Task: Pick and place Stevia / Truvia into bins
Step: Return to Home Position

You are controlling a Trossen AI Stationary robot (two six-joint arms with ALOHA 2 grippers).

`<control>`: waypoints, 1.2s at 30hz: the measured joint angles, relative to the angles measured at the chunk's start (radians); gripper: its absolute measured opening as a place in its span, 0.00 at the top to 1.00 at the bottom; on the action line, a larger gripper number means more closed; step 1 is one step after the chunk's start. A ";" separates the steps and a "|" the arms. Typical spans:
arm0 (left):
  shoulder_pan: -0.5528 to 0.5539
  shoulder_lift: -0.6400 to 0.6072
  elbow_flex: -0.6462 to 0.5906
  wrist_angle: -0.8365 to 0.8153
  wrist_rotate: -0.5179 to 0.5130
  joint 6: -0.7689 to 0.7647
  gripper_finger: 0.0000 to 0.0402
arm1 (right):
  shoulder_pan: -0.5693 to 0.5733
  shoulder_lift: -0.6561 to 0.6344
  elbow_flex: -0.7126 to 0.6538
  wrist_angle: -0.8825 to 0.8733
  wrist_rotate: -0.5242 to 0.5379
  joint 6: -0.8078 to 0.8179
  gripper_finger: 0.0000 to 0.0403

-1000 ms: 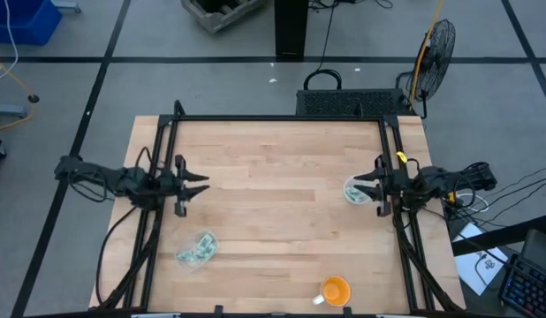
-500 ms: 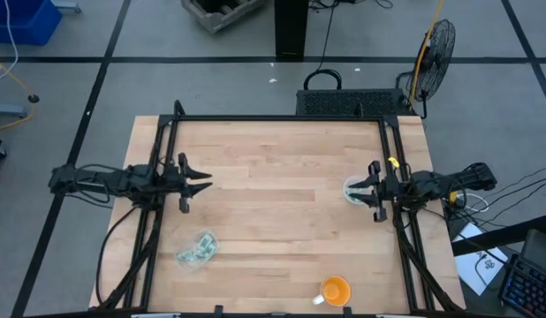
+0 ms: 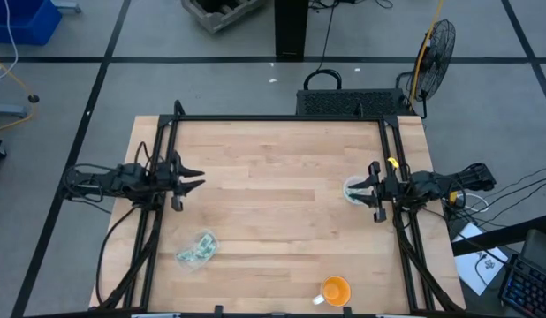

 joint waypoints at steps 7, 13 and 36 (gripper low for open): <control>-0.002 -0.001 -0.033 0.047 0.026 0.043 0.71 | 0.000 0.000 0.000 -0.032 -0.001 0.004 0.74; -0.002 0.000 -0.153 0.214 0.071 0.043 0.71 | 0.000 0.000 0.000 -0.039 -0.001 0.020 0.74; -0.002 0.002 -0.153 0.186 0.025 -0.014 0.71 | 0.000 0.001 -0.111 0.079 -0.003 0.029 0.74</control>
